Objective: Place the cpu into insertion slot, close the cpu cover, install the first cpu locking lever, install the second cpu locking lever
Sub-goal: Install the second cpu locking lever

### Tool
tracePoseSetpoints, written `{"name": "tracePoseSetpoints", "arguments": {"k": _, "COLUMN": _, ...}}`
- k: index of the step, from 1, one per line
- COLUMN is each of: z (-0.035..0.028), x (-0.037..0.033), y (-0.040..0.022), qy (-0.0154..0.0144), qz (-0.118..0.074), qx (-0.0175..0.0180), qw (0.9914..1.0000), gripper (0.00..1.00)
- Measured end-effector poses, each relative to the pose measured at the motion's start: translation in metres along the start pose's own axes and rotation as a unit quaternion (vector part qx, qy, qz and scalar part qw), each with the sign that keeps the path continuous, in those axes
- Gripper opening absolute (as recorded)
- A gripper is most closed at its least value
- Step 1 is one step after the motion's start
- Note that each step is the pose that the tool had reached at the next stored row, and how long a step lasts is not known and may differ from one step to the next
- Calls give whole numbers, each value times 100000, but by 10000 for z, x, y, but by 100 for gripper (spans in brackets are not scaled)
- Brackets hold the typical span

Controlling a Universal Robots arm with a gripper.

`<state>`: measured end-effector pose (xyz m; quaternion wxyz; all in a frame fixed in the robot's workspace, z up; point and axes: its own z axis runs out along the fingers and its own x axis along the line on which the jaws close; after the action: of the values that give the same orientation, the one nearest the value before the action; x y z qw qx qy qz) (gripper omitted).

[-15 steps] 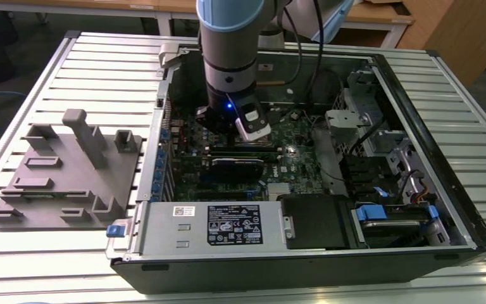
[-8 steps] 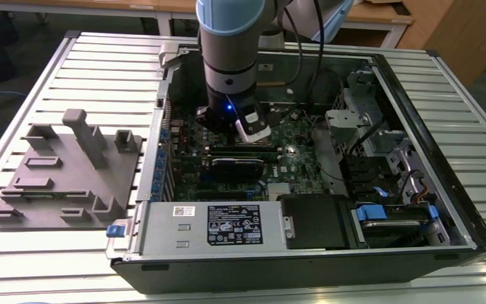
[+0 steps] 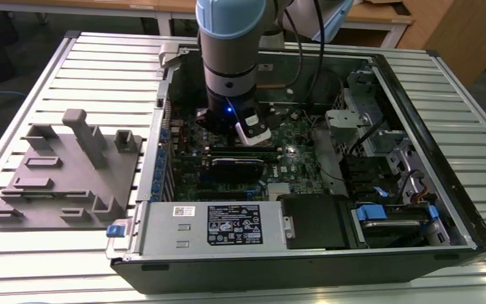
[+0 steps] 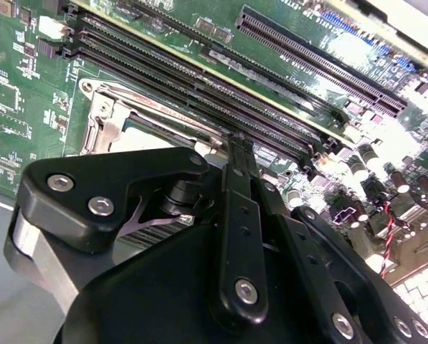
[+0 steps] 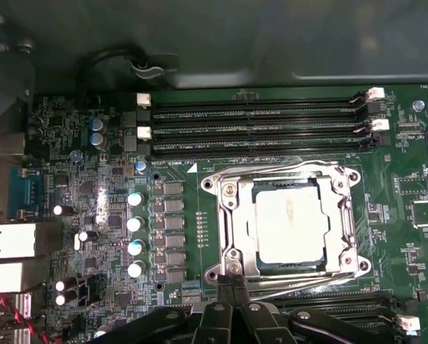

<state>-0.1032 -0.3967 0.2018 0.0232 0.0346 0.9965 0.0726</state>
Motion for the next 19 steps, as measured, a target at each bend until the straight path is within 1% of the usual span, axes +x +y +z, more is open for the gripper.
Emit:
{"name": "tracePoseSetpoints", "arguments": {"k": 2, "z": -1, "x": -1, "y": -11, "qy": 7, "qz": 8, "qx": -143, "qw": 100000, "gripper": 10}}
{"name": "tracePoseSetpoints", "arguments": {"k": 5, "z": -1, "x": -2, "y": -28, "qy": 29, "qz": 22, "qx": -466, "qw": 99999, "gripper": 10}}
{"name": "tracePoseSetpoints", "arguments": {"k": 10, "z": 0, "x": -1, "y": -50, "qy": 80, "qz": 65, "qx": -1274, "qw": 99992, "gripper": 10}}
{"name": "tracePoseSetpoints", "arguments": {"k": 11, "z": 0, "x": -1, "y": -52, "qy": 87, "qz": 72, "qx": -1391, "qw": 99990, "gripper": 10}}
{"name": "tracePoseSetpoints", "arguments": {"k": 13, "z": 2, "x": -1, "y": -54, "qy": 93, "qz": 80, "qx": -1471, "qw": 99989, "gripper": 10}}
{"name": "tracePoseSetpoints", "arguments": {"k": 19, "z": 10, "x": 2, "y": -57, "qy": 100, "qz": 74, "qx": -1549, "qw": 99988, "gripper": 10}}
